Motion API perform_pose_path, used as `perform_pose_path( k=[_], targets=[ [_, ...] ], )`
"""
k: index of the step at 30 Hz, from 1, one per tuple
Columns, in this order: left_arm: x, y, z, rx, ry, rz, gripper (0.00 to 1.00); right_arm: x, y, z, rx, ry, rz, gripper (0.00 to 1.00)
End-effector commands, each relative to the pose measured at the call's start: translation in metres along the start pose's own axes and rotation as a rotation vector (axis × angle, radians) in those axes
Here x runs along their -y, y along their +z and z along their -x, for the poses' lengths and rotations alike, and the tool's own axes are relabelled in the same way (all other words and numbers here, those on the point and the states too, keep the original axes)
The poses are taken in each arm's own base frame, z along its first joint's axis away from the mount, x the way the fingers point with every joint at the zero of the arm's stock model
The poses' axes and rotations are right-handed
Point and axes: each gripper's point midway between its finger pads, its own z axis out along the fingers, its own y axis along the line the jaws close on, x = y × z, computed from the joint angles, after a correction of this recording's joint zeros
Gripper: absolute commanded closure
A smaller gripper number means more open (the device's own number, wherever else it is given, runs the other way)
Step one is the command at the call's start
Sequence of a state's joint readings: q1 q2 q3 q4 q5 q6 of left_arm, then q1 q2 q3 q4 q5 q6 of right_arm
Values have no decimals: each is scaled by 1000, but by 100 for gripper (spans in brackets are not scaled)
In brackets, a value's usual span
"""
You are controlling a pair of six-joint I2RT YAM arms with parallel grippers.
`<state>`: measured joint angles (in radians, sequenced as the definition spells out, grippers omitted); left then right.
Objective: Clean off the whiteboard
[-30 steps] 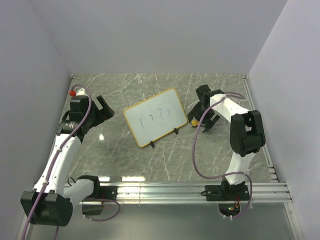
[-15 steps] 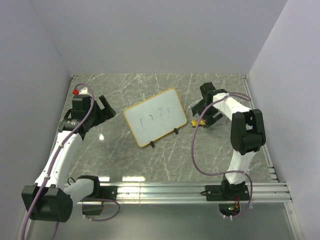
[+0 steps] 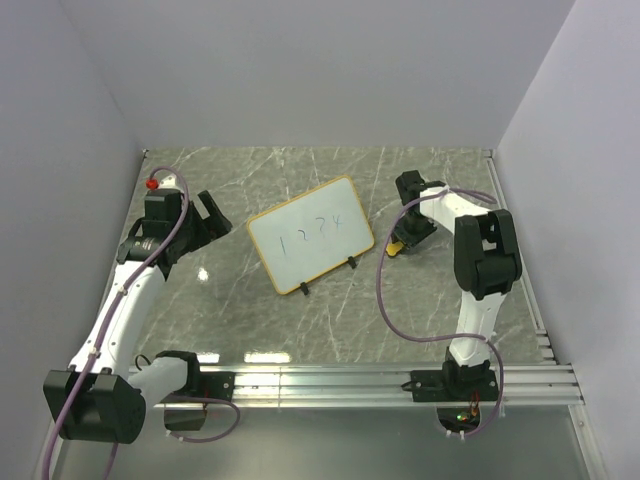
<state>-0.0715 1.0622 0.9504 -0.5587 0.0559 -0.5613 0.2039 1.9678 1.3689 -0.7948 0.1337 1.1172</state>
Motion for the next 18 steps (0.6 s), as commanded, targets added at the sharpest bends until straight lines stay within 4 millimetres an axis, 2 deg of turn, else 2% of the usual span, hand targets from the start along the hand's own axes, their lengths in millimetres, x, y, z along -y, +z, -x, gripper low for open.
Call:
perform_pose_path(
  k=[1,3,4,6,7,10,13,14,18],
  targets=[
    [7,-2,8,26,20,-25,2,-10,-5,10,43,-2,19,62],
    [7,-3,10,33,20,-25,1,-8,-5,8,42,-21,7,69],
    [6,-4,8,30,20,-24,1,-5,-5,8,43,-34,-1,77],
    [7,-7,6,33,22,-32,1,-1,-4,5,37,-53,-9,84],
    [7,-8,4,29,20,-41,1,0,-5,5,37,-66,-6,92],
    [12,-14,-5,19,18,-90,4,-4,-16,7,45,-96,33,100],
    [22,-22,-13,10,14,-167,16,-15,-40,14,68,-125,96,100],
    [26,-24,-15,5,13,-195,24,-16,-52,18,80,-125,113,100],
    [45,-33,-31,-11,2,-349,32,-29,-98,35,145,-134,206,100]
  ],
)
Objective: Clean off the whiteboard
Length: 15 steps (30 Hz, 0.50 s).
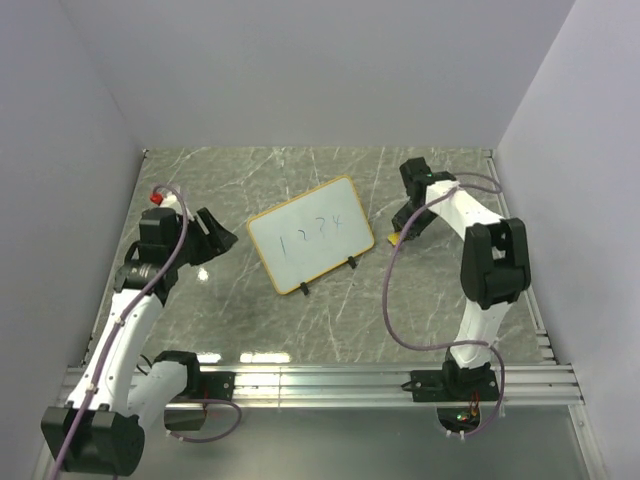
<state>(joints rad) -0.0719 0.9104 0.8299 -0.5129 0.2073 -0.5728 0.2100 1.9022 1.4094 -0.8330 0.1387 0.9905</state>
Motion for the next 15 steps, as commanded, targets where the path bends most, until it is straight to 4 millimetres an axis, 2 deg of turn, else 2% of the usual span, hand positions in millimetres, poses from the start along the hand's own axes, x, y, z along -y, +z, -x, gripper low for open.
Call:
perform_pose_path(
  k=[1,2,3,4,5,8,9,11,12,14,15],
  targets=[
    [33,-7,-8,-2,0,-207,33,-26,-80,35,142,-18,178,100],
    [42,-11,-6,12,-7,-261,40,-30,-89,35,152,-27,205,100],
    [42,-9,-13,-2,-13,-280,41,-35,-99,36,163,-31,236,100],
    [45,-10,-14,-3,-16,-304,40,-39,-113,34,172,-45,279,100],
    [48,-11,-14,0,-28,-325,37,-46,-122,30,178,-60,317,100],
    [55,-9,-17,13,-52,-388,37,-67,-148,15,180,-106,454,100],
    [55,-7,-18,36,-50,-415,34,-75,-154,-1,170,-142,485,100],
    [62,-10,-22,65,-43,-496,31,-88,-169,-15,171,-178,562,100],
    [62,-7,-30,84,-35,-551,32,-96,-175,-30,162,-216,588,100],
    [60,-6,-36,93,-76,-577,31,-105,-181,-43,152,-255,617,100],
    [53,-1,-45,84,-94,-563,31,-109,-184,-54,144,-283,626,100]
  ],
)
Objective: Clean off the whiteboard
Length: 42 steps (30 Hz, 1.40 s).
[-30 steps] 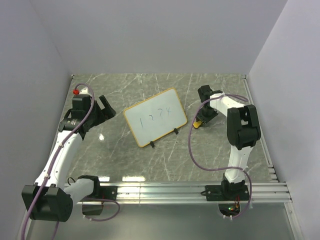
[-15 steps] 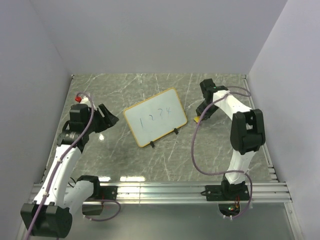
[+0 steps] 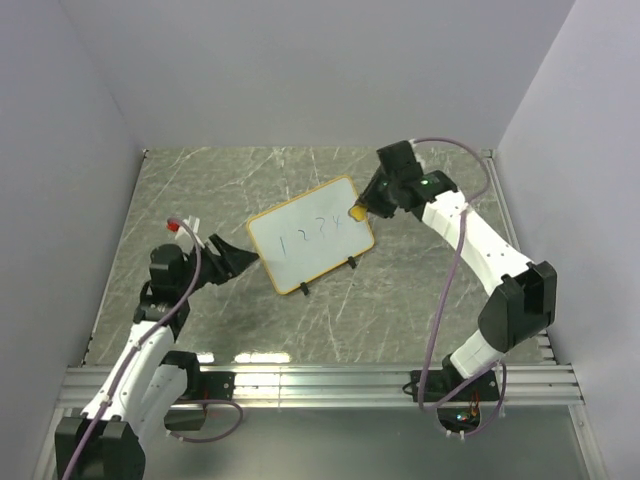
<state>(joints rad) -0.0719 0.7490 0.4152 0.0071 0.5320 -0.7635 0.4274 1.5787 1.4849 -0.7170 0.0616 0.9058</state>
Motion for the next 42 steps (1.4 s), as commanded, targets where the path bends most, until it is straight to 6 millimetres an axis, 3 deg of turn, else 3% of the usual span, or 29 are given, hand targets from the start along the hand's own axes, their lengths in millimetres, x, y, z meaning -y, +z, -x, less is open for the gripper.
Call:
perform_pose_path(
  k=[1,8,13,14,15,16,20,22,30,33,34,37,38,42],
  targets=[
    [23,0,13,104,20,-155,31,-31,-5,-15,-16,-74,94,100],
    [9,-4,33,309,91,-129,29,-58,-10,-39,-41,-166,161,100],
    [-4,-5,27,384,117,-158,31,-82,-2,-69,-82,-229,177,100],
    [-16,-2,18,371,97,-138,32,-93,-5,-73,-83,-241,196,100],
    [-8,-4,23,405,126,-178,34,-97,-4,-75,-87,-245,197,100],
    [-9,-3,21,405,128,-184,35,-99,3,-78,-97,-250,185,100],
    [-13,11,10,322,153,-207,38,-117,0,-79,-100,-265,210,100],
    [2,9,13,331,189,-287,40,-118,0,-78,-100,-267,210,100],
    [5,29,12,276,173,-362,42,-118,-1,-78,-103,-277,207,100],
    [8,38,11,243,167,-408,49,-118,4,-84,-117,-284,202,100],
    [12,39,11,239,180,-435,57,-118,4,-86,-120,-288,198,100],
    [25,36,14,269,180,-543,62,-121,9,-99,-136,-321,193,100],
    [17,46,11,239,137,-528,64,-125,7,-103,-139,-334,196,100],
    [17,57,2,204,155,-539,68,-128,18,-114,-147,-368,173,100]
  ],
)
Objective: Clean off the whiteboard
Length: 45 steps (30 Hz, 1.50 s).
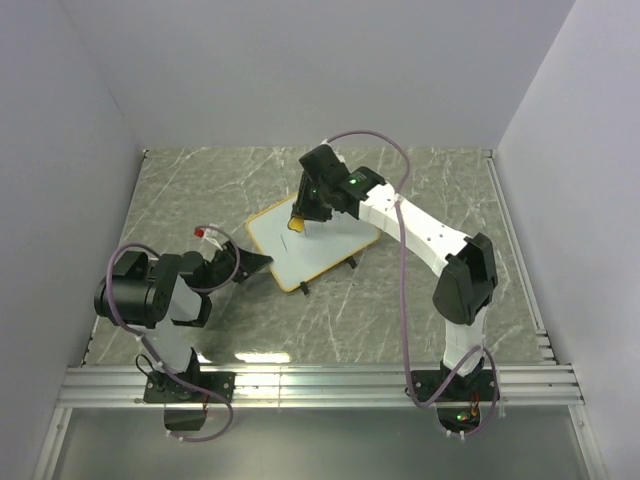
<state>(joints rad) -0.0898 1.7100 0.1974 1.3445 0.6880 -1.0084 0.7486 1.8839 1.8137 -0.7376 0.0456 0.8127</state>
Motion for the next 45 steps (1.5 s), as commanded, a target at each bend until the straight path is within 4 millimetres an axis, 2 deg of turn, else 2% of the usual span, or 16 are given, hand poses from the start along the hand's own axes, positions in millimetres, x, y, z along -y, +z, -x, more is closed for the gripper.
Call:
perform_pose_path(
  k=[1,6,9,14,17,22,27,33,36,37,39,40,45],
  targets=[
    [83,-4,39,193,342,-341,68,-13,-1,1,16,-44,-3,100],
    [91,-1,42,193,354,-369,73,-19,6,4,20,-47,-1,100],
    [101,-1,45,196,375,-398,80,-19,11,0,13,-48,-3,100],
    [108,0,45,170,393,-428,100,-14,20,-1,20,-41,-16,100],
    [109,-2,44,172,410,-420,100,-13,27,3,41,-34,-31,100],
    [101,-3,39,149,461,-352,99,-12,43,6,69,-5,-48,100],
    [91,-2,29,112,505,-296,100,-9,61,4,76,41,-69,100],
    [80,-7,14,88,505,-275,100,-13,72,4,70,67,-77,100],
    [76,-10,12,103,488,-265,100,-10,67,-13,45,32,-99,100],
    [76,-10,11,102,491,-266,100,-3,71,-35,13,3,-120,100],
    [73,-8,13,105,486,-250,100,1,64,-55,-8,-24,-121,100],
    [75,-8,15,110,500,-253,100,11,68,-84,-51,-53,-137,100],
    [74,-4,18,102,520,-244,100,35,77,-142,-165,-123,-165,100]
  ],
)
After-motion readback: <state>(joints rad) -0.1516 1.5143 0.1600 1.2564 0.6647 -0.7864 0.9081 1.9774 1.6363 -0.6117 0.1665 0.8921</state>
